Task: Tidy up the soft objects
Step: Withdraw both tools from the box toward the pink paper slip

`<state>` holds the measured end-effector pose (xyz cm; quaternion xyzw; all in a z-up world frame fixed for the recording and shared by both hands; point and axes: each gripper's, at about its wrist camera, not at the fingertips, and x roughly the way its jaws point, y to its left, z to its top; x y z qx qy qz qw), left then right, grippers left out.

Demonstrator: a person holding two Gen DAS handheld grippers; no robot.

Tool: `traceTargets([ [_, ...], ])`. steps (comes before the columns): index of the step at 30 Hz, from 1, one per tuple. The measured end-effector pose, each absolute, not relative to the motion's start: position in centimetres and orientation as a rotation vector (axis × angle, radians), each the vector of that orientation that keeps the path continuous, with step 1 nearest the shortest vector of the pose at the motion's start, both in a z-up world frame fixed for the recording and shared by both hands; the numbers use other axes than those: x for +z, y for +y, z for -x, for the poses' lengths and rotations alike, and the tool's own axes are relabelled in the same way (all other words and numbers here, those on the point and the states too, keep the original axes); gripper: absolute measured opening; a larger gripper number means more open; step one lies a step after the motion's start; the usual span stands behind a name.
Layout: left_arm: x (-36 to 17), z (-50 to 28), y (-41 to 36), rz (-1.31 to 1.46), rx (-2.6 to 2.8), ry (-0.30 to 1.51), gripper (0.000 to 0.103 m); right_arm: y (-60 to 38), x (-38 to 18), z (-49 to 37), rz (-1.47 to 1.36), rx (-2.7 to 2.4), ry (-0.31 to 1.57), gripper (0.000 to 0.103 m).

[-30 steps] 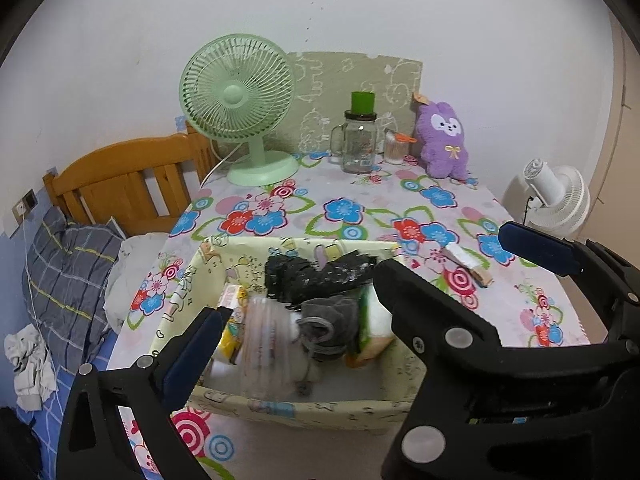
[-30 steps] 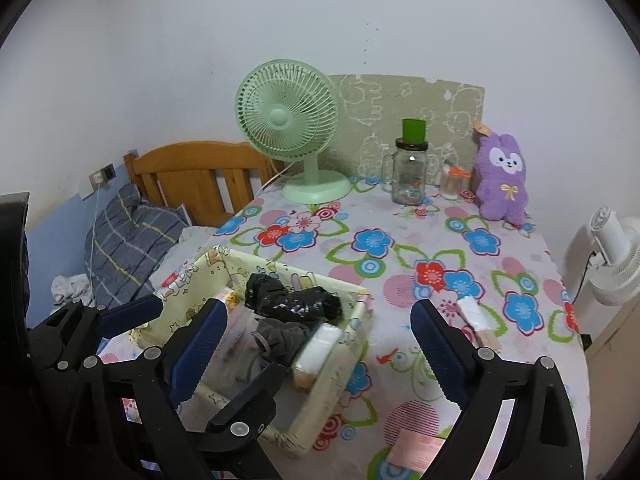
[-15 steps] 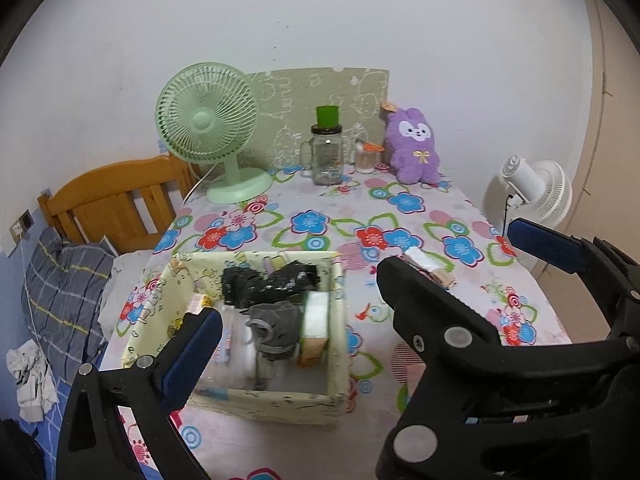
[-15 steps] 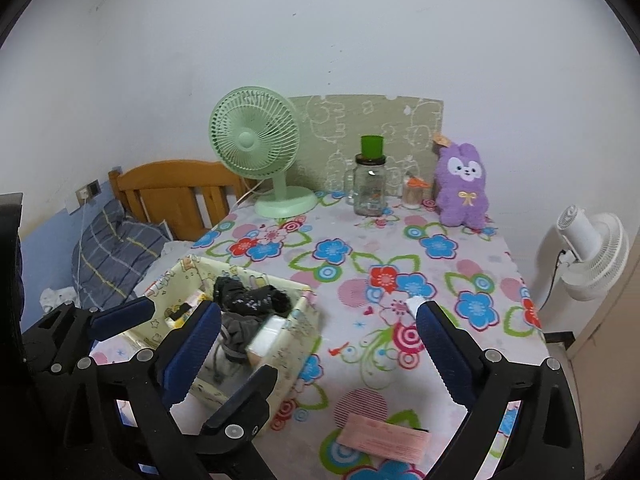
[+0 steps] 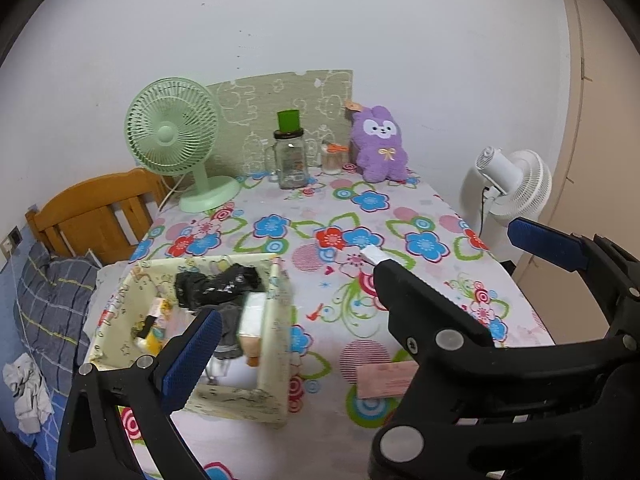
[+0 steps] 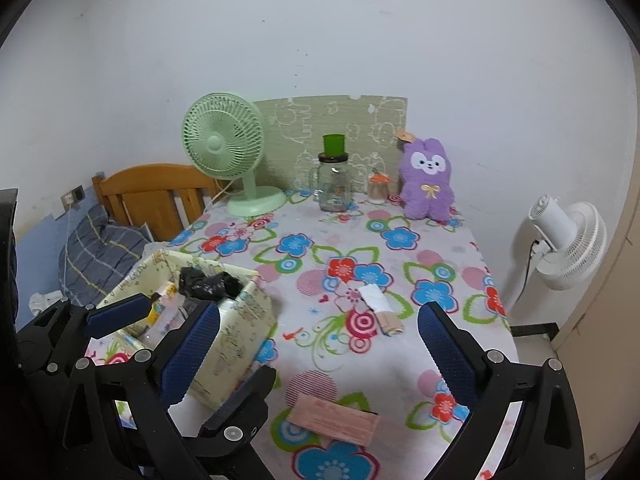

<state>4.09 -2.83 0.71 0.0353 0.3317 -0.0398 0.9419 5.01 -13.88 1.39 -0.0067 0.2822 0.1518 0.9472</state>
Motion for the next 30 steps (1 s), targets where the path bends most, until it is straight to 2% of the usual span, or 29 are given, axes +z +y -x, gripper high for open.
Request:
traceTargets([
  [30, -4.5, -5.6, -7.9, -0.032, -0.126, 0.773, 0.103, -19.3, -3.6, -6.0, 0.021, 0.225, 0.640, 0.102],
])
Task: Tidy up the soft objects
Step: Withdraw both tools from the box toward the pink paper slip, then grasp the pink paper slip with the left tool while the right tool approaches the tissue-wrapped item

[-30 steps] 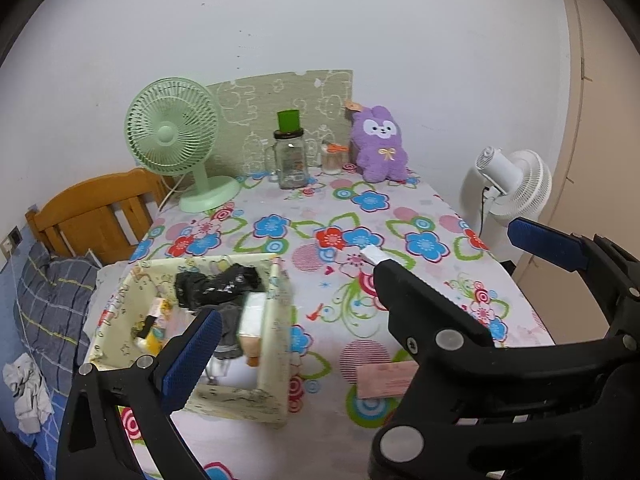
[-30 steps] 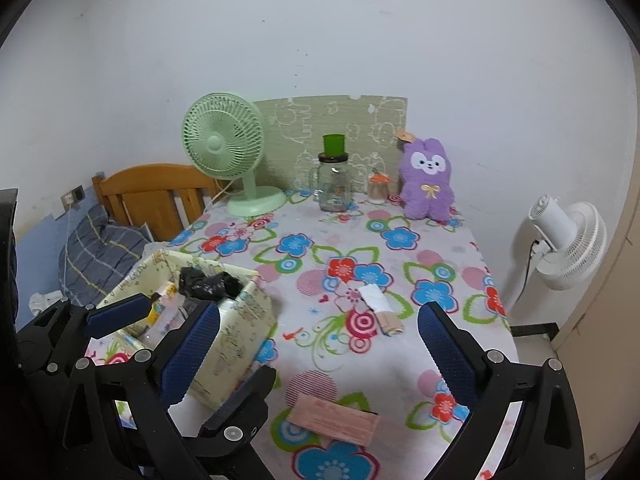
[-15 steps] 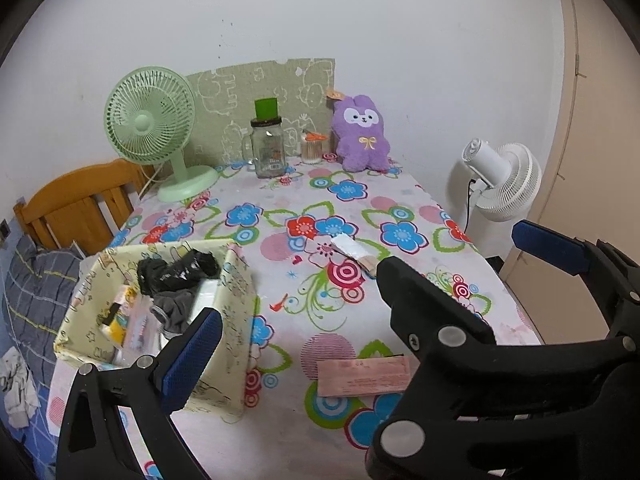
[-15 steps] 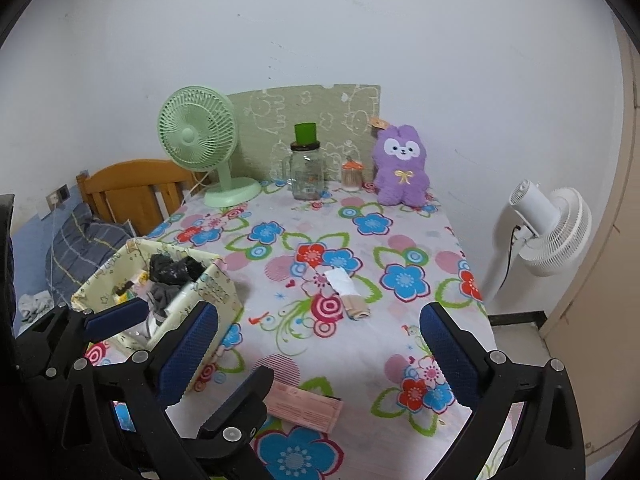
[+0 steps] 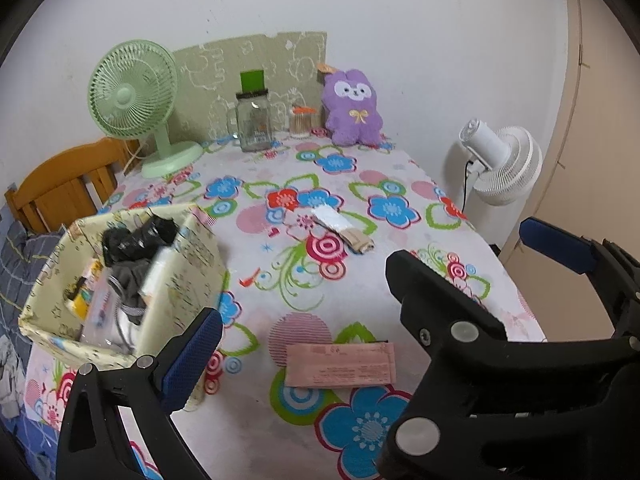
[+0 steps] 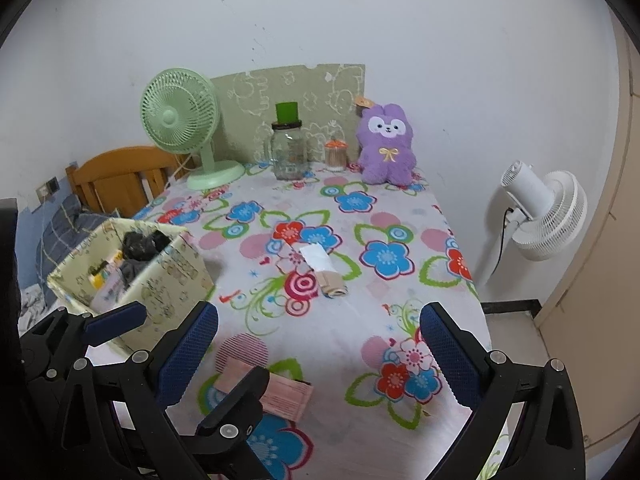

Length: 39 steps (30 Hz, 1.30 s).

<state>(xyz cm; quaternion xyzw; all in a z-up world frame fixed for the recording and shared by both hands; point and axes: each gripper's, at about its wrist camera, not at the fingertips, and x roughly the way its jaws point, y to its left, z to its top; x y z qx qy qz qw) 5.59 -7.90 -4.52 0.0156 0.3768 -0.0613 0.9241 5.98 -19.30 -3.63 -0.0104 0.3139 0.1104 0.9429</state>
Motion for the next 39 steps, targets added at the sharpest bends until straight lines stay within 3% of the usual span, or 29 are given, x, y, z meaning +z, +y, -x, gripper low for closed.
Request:
traceTargets([
  [23, -12.0, -7.4, -10.0, 0.009, -0.130, 0.970, 0.103, -21.1, -10.8, -8.2, 0.046, 0.193, 0.774, 0.102],
  [39, -13.4, -7.3, -10.6, 0.009, -0.084, 1.022, 0.103, -21.8, -12.7, -8.6, 0.033, 0.201, 0.817, 0.102],
])
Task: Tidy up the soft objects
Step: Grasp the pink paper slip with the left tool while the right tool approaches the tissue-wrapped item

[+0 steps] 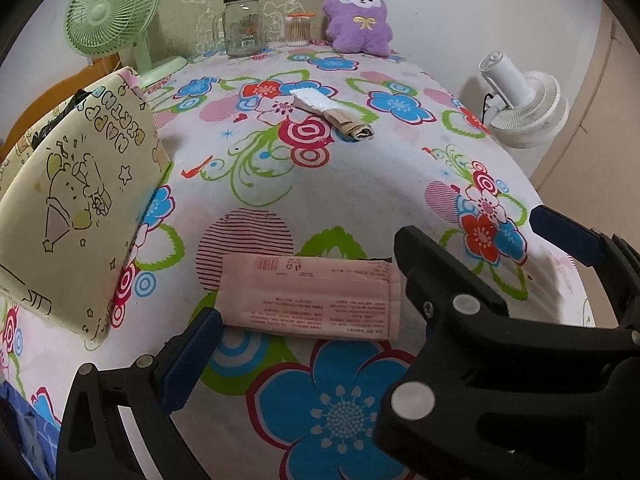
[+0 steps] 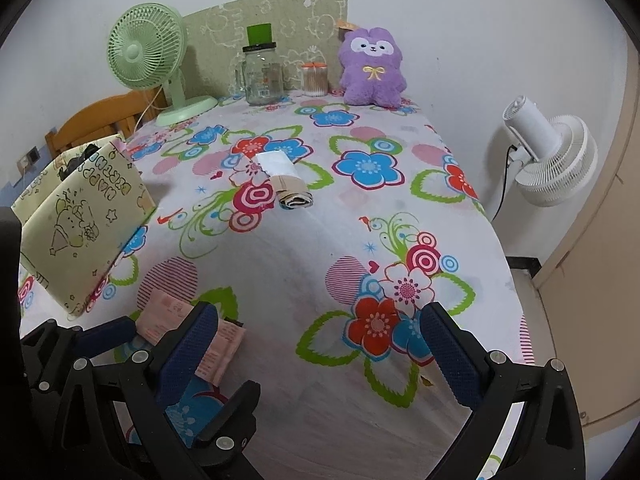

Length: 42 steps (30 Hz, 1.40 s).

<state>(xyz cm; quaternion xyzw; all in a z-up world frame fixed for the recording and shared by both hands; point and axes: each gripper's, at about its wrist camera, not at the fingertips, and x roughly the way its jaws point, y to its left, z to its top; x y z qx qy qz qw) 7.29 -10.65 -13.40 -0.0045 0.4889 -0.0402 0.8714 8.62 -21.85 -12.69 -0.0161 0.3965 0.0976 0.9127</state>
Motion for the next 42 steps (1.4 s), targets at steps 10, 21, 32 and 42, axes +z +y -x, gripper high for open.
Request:
traceTargets([
  [10, -13.6, -7.5, -11.2, -0.011, -0.062, 1.016, 0.103, -21.9, -13.1, -9.1, 0.039, 0.206, 0.825, 0.102],
  [21, -13.7, -9.8, -11.6, -0.042, -0.081, 1.013, 0.103, -23.4, -13.2, -10.4, -0.044, 0.179, 0.840, 0.102],
  [32, -13.3, -9.9, -12.6, -0.064, -0.091, 0.986, 0.090, -24.1, -13.5, -11.0, -0.064, 0.165, 0.855, 0.102],
  [42, -13.1, -8.8, -12.2, -0.062, -0.090, 0.995, 0.079, -23.3, -13.2, -10.2, -0.044, 0.176, 0.847, 0.102],
])
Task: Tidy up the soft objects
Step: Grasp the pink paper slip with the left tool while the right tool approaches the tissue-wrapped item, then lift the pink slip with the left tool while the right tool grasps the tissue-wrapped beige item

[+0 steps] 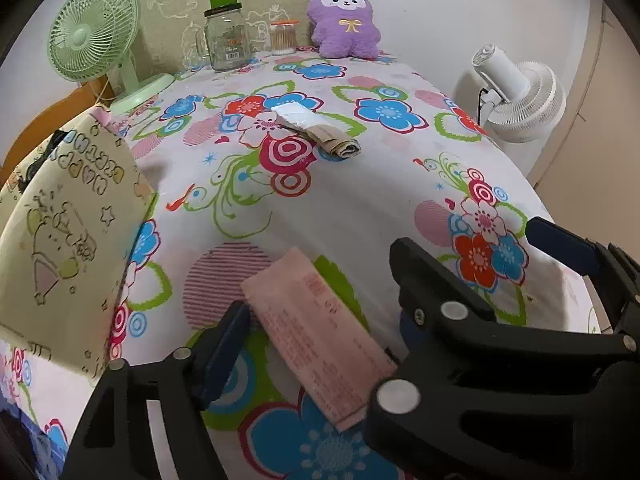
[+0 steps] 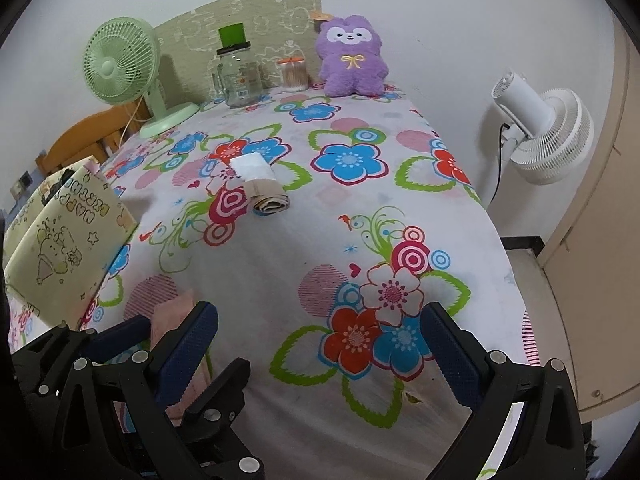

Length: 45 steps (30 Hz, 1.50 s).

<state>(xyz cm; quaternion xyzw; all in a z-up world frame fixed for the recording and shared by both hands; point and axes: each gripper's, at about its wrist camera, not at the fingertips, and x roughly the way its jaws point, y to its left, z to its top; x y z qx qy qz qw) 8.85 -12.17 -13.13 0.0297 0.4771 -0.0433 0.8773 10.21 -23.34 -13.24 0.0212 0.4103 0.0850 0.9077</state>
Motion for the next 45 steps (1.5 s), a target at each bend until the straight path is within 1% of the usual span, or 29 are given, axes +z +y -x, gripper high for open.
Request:
traceTargets([
  [3, -13.1, -8.2, -11.7, -0.056, -0.065, 1.000, 0.079, -22.8, -13.2, -9.8, -0.026, 0.184, 0.845, 0.102],
  [4, -13.1, -8.1, -11.6, -0.051, -0.066, 1.002, 0.076, -22.6, -13.1, -9.6, -0.022, 0.186, 0.843, 0.102],
  [6, -13.0, -7.9, -11.5, -0.046, -0.079, 1.004, 0.067, -22.4, -13.0, -9.4, -0.022, 0.189, 0.842, 0.102],
  [7, -12.9, -7.7, -11.6, -0.047, -0.088, 1.002, 0.057, -22.3, -13.0, -9.3, -0.023, 0.190, 0.841, 0.102],
  [8, -12.8, -7.6, -11.6, -0.050, -0.094, 0.999, 0.052, -22.2, -13.0, -9.2, -0.021, 0.187, 0.841, 0.102],
  [11, -12.7, -7.5, -11.5, -0.063, -0.100, 0.990, 0.042, -22.2, -12.9, -9.0, -0.023, 0.178, 0.840, 0.102],
  [26, -11.4, -7.7, -9.5, -0.067, -0.040, 0.945, 0.041, -20.8, -11.3, -8.8, -0.025, 0.190, 0.805, 0.102],
  [45, -10.1, -12.7, -7.9, -0.051, 0.015, 0.918, 0.041, -18.8, -9.6, -14.1, 0.038, 0.259, 0.769, 0.102],
])
